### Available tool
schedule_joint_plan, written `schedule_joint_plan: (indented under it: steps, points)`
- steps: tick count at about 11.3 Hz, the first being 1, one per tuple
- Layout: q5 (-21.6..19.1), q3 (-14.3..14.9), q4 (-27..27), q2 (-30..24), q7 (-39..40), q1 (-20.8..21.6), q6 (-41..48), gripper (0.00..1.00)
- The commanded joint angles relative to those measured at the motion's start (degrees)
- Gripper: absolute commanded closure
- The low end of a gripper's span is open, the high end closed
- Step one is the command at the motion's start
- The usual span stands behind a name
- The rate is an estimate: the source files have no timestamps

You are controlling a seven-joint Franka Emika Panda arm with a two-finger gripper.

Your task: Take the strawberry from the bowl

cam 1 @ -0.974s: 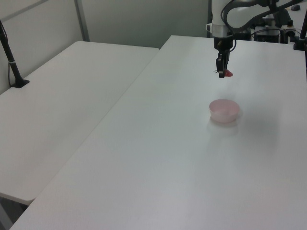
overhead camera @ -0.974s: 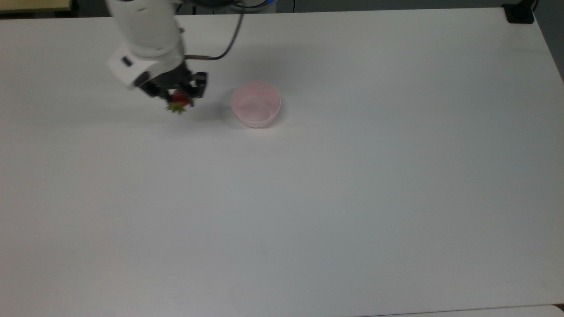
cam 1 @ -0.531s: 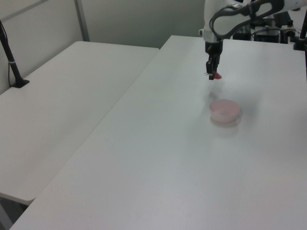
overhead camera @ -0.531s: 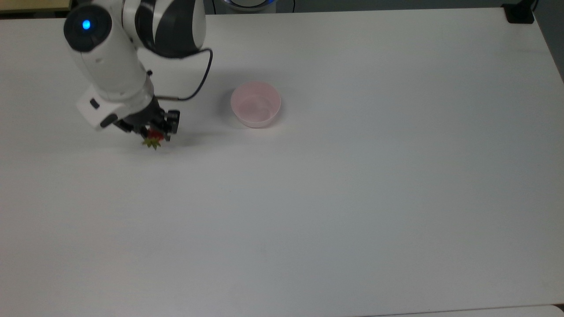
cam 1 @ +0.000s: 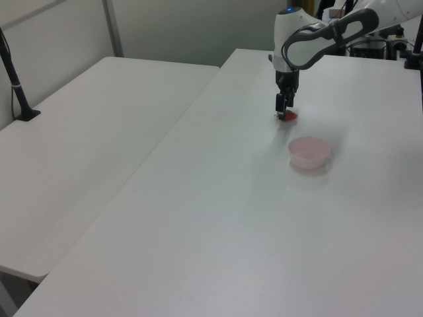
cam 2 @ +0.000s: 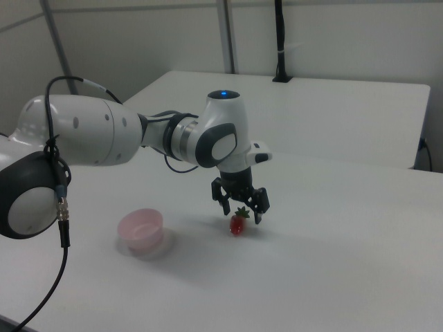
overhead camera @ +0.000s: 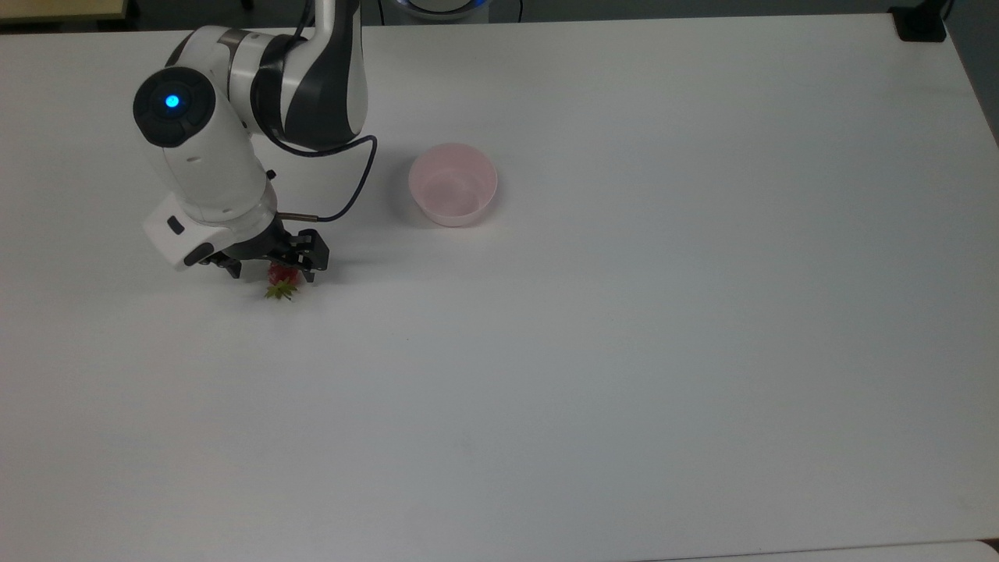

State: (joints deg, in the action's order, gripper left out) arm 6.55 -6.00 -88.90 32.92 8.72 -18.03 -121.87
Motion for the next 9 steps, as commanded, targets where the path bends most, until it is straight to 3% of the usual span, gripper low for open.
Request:
schedule_joint_plan:
  steps: [1,4,6,9]
  points:
    - [0.13,-0.59,-0.22,-6.43,-1.60,-0.16,2.32,0.00]
    - [-1.71,-3.66,-0.04,-14.69,-1.78,-1.91,12.59,0.00]
    - [-5.84,-3.85,-0.13,-20.75,-5.89,-2.10,21.27,0.00]
    - [-7.43,-3.15,-0.75,-31.13,-13.87,-0.08,31.57,0.00]
